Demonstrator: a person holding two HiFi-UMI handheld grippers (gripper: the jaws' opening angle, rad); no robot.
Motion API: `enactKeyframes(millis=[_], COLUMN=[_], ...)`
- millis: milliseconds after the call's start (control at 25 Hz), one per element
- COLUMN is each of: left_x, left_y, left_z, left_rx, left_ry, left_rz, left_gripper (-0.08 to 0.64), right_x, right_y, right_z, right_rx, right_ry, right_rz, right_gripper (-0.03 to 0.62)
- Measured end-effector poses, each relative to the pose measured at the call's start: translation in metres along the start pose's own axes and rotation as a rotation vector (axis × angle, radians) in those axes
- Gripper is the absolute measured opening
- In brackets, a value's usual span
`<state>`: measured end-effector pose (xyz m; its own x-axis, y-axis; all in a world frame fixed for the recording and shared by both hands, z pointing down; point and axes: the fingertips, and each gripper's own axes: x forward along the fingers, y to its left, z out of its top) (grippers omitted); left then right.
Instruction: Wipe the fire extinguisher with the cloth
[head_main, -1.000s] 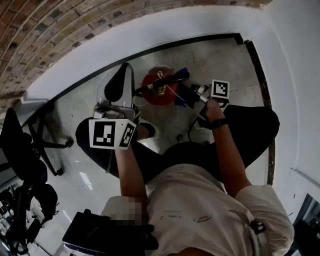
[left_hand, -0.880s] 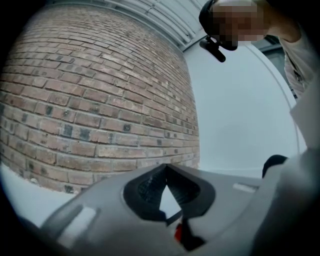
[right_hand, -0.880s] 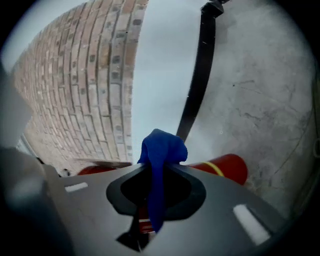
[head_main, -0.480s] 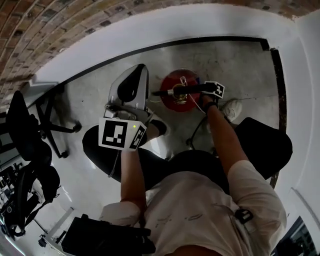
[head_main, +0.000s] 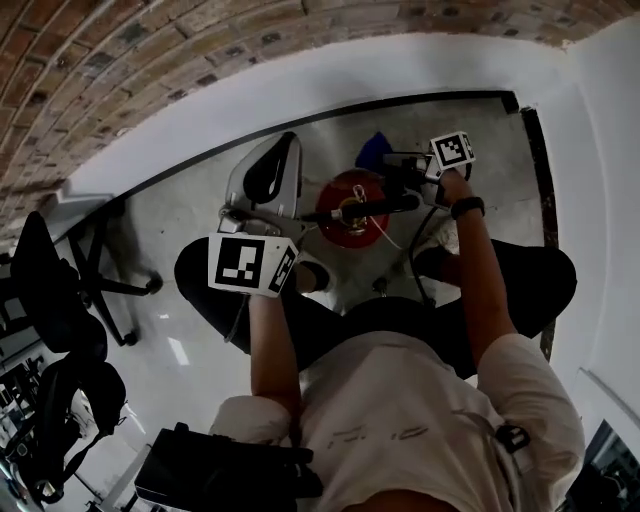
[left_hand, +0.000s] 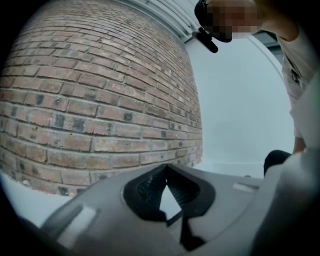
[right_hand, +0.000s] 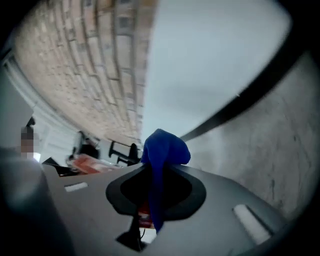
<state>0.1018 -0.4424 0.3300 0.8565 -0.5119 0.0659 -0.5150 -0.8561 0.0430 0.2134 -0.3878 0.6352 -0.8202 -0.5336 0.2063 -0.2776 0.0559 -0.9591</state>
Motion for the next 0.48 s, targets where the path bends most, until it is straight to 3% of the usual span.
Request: enactKeyframes(millis=[160, 280, 360, 480], left_x=[0.008, 0.014, 0.017, 0.018], left_y=[0.011, 0.014, 0.014, 0.012], left_z=[0.022, 0.032, 0.032, 0.028], left_rx=[0.006, 0.005, 0.005, 0.003], left_ry=[-0.039, -0.064, -0.063, -0.050], left_rz=[0.000, 0.002, 0.001, 0.005], left_gripper=[0.000, 0.000, 0.000, 0.000], right_x=[-0.045, -0.057, -0.045, -0.011], right_y=[0.140, 0.213, 0.231, 0.223], right_z=[0.039, 0.046, 0.027, -0.009], right_rx=[-0.204, -0.318, -0.319, -0.288], right_ry=[0.011, 0.052, 0.151, 0.321], right_rz=[0.197, 0.370, 0.428, 0.408], right_gripper=[0.058, 0.058, 0.058, 0.058])
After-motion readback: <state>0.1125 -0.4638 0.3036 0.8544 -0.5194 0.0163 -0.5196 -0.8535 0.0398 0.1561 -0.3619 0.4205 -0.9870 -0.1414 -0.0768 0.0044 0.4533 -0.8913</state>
